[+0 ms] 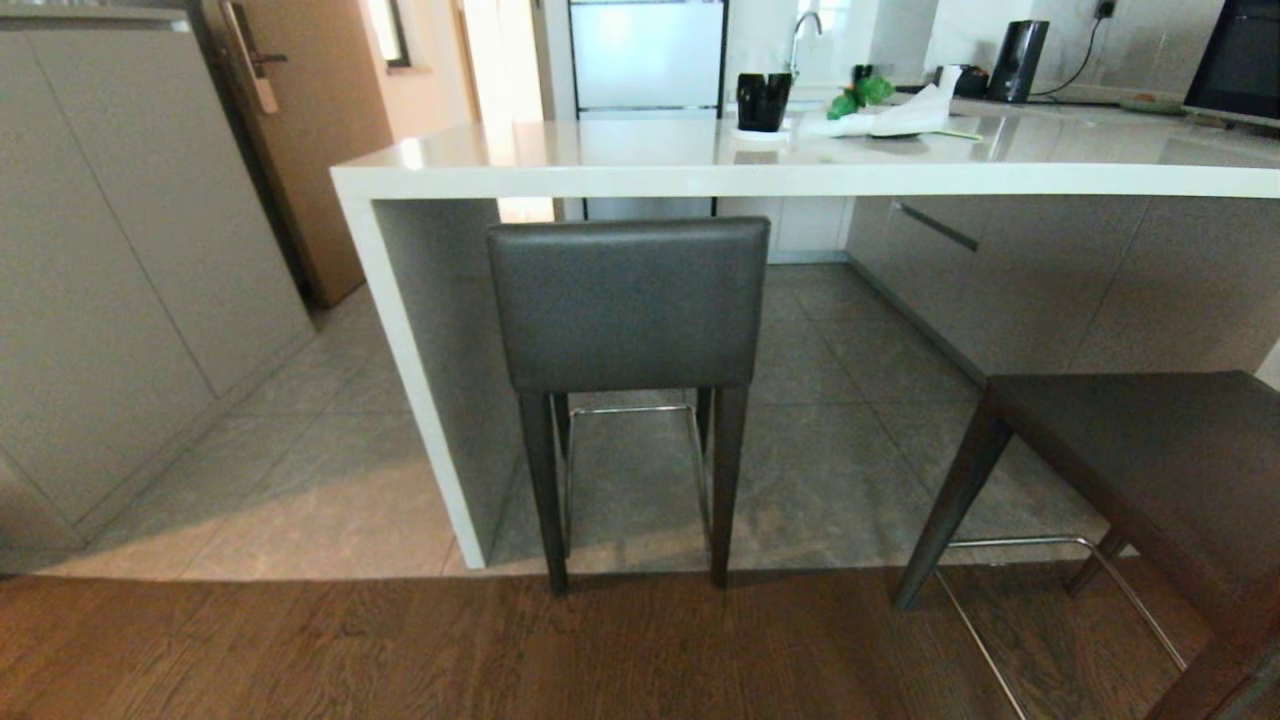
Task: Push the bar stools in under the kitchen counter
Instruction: Pull the gray chair out from under the dining table
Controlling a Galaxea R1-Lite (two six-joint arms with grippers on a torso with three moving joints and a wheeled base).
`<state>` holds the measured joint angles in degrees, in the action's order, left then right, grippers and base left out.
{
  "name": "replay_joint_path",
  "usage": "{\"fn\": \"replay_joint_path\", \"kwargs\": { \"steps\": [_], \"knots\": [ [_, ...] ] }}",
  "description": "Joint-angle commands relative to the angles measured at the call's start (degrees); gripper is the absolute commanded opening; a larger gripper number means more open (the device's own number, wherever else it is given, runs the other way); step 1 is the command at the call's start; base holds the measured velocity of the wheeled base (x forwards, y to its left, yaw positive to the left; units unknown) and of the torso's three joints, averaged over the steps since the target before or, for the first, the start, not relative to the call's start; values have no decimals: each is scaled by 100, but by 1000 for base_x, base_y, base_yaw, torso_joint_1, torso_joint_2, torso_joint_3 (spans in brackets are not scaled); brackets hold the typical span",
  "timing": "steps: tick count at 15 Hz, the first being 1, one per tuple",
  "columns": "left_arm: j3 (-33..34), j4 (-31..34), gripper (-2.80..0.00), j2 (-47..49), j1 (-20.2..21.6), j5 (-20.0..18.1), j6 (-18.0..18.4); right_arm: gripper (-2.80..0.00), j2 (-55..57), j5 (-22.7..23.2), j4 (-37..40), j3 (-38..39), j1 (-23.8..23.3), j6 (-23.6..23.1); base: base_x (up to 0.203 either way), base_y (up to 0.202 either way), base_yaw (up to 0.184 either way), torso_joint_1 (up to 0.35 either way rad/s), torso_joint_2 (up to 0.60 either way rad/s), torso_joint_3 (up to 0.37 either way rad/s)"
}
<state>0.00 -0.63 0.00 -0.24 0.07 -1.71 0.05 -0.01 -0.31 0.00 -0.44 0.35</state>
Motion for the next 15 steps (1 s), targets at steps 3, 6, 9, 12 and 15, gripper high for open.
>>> {"fn": "replay_joint_path", "kwargs": {
  "steps": [3,6,9,12,15],
  "knots": [
    [18,-7,-280,9,-2,1,-5,-280,4,1,-3,0,0,0,193,0,2,5,4,5],
    [18,-7,-280,9,-2,1,-5,-280,4,1,-4,0,0,0,194,0,3,2,2,3],
    [18,-2,-280,3,-2,1,-5,-280,4,1,1,0,0,0,195,0,3,3,3,2],
    [18,-5,-280,9,-2,1,-5,-280,4,1,-3,0,0,0,194,0,2,-1,1,5],
    [18,-4,-280,9,-2,1,-5,-280,4,1,-4,0,0,0,194,0,0,5,0,3]
  ]
}}
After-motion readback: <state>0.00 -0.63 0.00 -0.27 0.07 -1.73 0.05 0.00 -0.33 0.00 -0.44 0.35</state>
